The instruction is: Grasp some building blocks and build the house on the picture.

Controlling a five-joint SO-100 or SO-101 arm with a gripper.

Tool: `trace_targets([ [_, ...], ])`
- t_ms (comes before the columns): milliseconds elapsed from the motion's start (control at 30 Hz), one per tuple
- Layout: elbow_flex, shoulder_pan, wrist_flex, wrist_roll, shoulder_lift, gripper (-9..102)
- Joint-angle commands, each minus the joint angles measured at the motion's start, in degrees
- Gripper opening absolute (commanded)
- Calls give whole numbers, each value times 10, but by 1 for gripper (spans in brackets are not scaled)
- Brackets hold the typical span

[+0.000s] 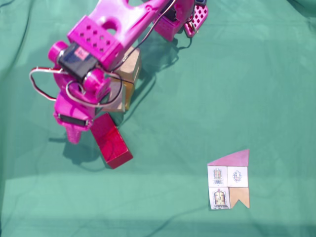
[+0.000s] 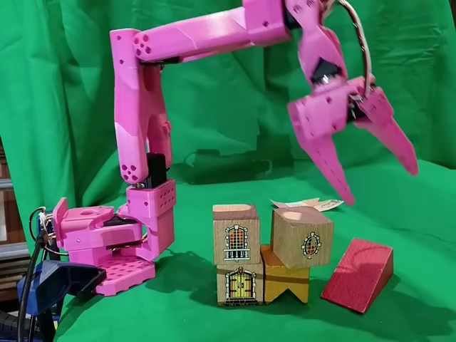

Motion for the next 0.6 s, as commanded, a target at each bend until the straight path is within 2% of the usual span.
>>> trace_targets([
  [0,-24,-4,-9,3,-8,15],
  [233,-24,-16,-42,4,-32,7],
  [567,-11,-47,-36,4,-39,3],
])
